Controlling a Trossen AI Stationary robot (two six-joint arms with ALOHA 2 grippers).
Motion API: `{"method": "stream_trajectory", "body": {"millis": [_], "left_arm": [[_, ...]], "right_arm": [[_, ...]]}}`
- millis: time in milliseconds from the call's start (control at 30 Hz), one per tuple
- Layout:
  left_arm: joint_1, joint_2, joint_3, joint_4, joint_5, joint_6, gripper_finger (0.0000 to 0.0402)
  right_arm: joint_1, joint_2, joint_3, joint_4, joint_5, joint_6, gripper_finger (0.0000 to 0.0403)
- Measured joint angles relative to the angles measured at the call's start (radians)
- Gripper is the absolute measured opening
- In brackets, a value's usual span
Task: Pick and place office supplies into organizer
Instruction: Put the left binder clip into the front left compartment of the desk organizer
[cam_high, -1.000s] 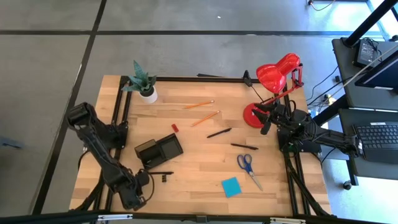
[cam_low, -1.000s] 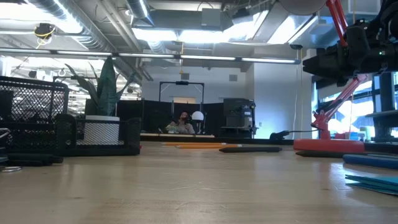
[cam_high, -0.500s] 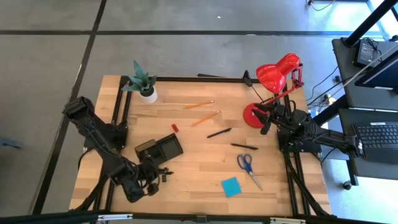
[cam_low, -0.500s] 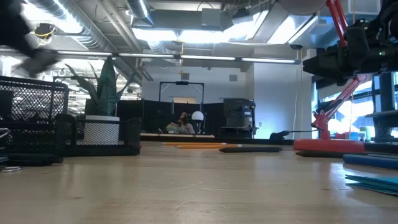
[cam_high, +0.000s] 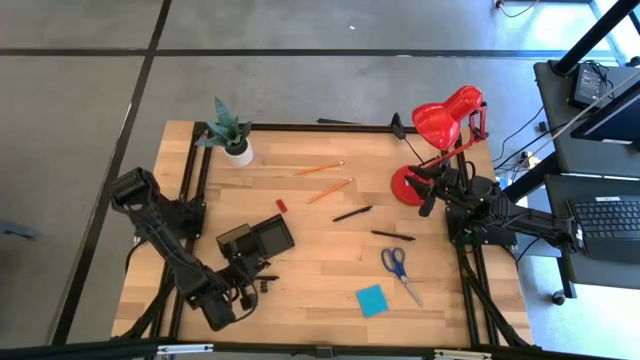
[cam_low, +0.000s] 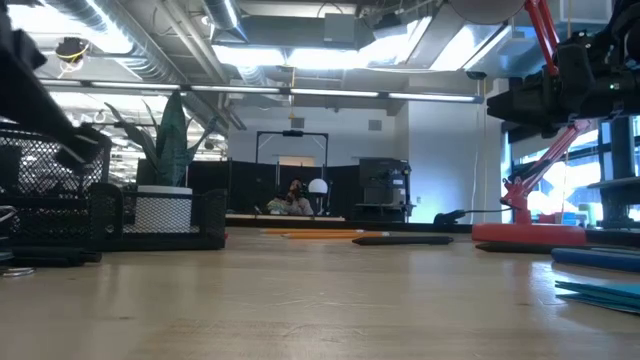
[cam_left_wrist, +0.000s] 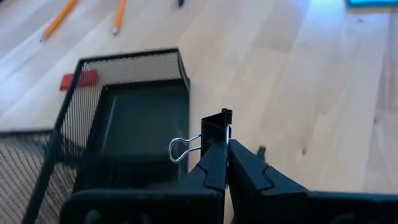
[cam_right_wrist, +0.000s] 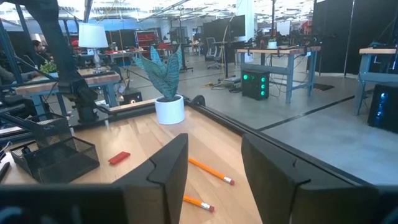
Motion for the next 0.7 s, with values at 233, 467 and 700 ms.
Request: {"method": "stream_trajectory", "body": {"millis": [233,467,700], "left_arm": [[-0.067,0.000,0.100,-0.272,0.025,-0.176,0.0002],[-0.098,0.057,0.117,-0.385,0.150,-0.348,0.0002],[-0.098,0.132,0.117,-0.456,0.305,-0.468,0.0002]], "right_arm": [[0.000,0.000,0.000,0.000,0.000,0.023,0.0154],[0.000,0.000,0.000,0.000,0.000,0.030,0.0154],[0.000,0.000,0.000,0.005,0.000,0.031,0.0154]]}}
